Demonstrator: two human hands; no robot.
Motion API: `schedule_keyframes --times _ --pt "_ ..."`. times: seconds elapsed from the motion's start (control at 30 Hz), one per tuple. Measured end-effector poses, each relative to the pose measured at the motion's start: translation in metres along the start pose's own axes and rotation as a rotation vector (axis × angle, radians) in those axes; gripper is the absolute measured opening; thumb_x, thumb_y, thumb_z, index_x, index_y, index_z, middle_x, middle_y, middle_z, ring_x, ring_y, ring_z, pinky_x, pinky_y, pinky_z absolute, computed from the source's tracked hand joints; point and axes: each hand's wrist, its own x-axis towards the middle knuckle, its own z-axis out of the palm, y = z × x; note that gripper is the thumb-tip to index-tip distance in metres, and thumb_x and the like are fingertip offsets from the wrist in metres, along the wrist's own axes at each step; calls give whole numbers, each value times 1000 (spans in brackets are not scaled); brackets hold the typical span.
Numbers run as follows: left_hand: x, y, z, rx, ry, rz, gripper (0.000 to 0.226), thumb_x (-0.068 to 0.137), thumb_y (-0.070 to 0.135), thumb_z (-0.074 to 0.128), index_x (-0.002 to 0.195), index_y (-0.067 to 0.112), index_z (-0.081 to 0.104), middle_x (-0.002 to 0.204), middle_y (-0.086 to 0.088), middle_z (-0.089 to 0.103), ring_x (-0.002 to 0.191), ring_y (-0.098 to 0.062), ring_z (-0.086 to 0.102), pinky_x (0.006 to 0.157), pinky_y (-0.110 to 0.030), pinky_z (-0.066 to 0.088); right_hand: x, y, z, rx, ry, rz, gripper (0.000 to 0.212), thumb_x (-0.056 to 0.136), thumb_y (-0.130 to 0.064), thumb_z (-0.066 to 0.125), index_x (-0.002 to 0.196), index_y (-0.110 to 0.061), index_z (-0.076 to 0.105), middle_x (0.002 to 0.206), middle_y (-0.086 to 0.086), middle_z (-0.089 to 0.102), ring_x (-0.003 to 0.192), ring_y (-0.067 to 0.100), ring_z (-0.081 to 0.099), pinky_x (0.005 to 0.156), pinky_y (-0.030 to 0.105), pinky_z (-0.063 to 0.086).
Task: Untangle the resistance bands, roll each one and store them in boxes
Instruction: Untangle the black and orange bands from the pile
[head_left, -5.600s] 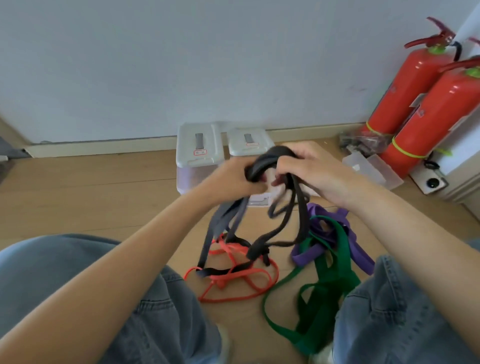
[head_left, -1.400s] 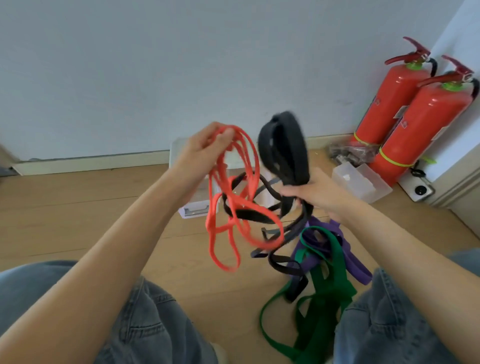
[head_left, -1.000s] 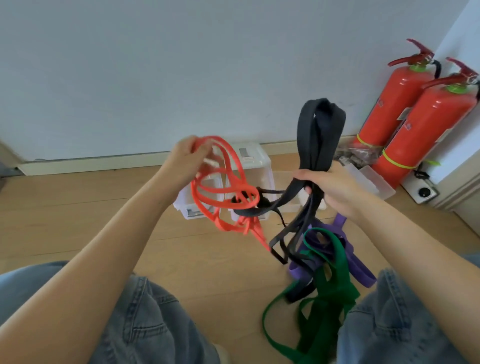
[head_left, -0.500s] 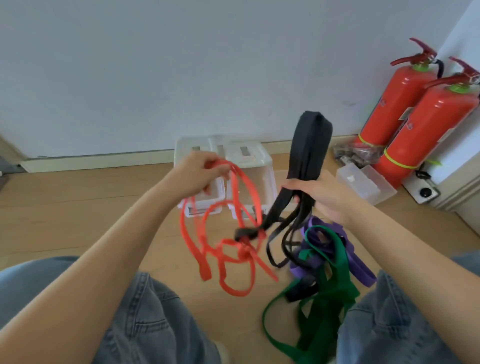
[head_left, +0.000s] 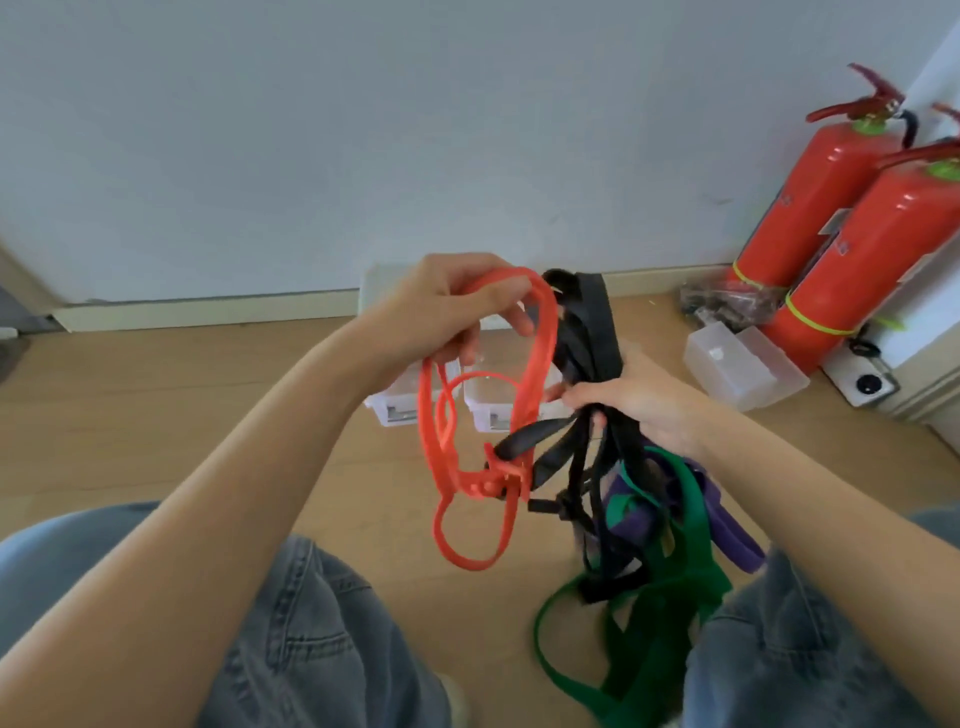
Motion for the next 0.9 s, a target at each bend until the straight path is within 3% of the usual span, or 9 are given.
schedule_keyframes --times 0.13,0.2,0.27,0.43,0.5,0.63,0.7,0.8,0.9 --pt "3 3 8 -74 -26 45 21 95 27 50 98 13 65 69 7 59 36 -2 36 36 -11 24 -7 -6 5 -58 -214 -37 21 78 5 63 98 11 59 110 29 62 71 24 51 59 24 42" --pt "4 -1 12 -50 -37 21 17 95 25 51 91 18 66 66 6 51 37 -2 32 36 -12 24 -10 -11 7 5 -389 -53 14 78 2 64 91 4 61 89 16 69 54 11 50 57 23 40" --pt "4 -5 16 -25 -3 0 18 94 25 53 83 20 66 56 10 46 38 -3 29 36 -13 23 -13 -15 10 38 -463 -44 9 73 -6 71 75 -12 65 69 3 60 45 8 44 50 19 40" --pt "7 -19 12 34 193 -66 27 89 26 60 84 0 65 44 12 37 37 -4 30 36 -14 26 -15 -10 14 -77 -189 -9 16 70 -18 78 74 -12 64 62 4 58 36 8 34 37 13 32" --pt "6 -26 10 80 215 -53 20 84 25 66 77 7 62 47 13 41 41 -3 36 40 -15 32 -15 -12 13 -47 -16 -30 13 74 -13 73 70 -10 62 57 7 55 33 9 31 35 16 28" --pt "0 -61 13 681 -52 -177 13 82 13 62 73 16 53 74 -5 57 72 -18 52 61 -26 39 -14 -34 -11 128 268 -128 24 78 -4 64 55 -7 57 40 0 53 26 8 30 33 13 22" --pt "-6 -84 14 877 -243 -338 2 85 14 57 86 13 57 90 -9 61 86 -24 56 73 -31 43 -15 -44 -24 231 337 -151 31 78 -3 62 48 -10 56 37 -1 50 26 8 29 33 13 22" --pt "-9 -98 12 636 -333 -450 14 90 19 59 97 7 57 89 -8 61 85 -20 59 80 -27 45 -14 -44 -38 304 421 -118 35 76 -6 65 44 -15 56 38 -2 48 27 8 30 34 14 24" --pt "0 -76 6 27 -62 -430 31 93 35 52 87 6 61 68 -6 70 62 -12 67 60 -20 53 -13 -33 -39 74 456 -8 24 73 -15 74 59 -11 55 42 1 49 27 9 32 36 14 27"
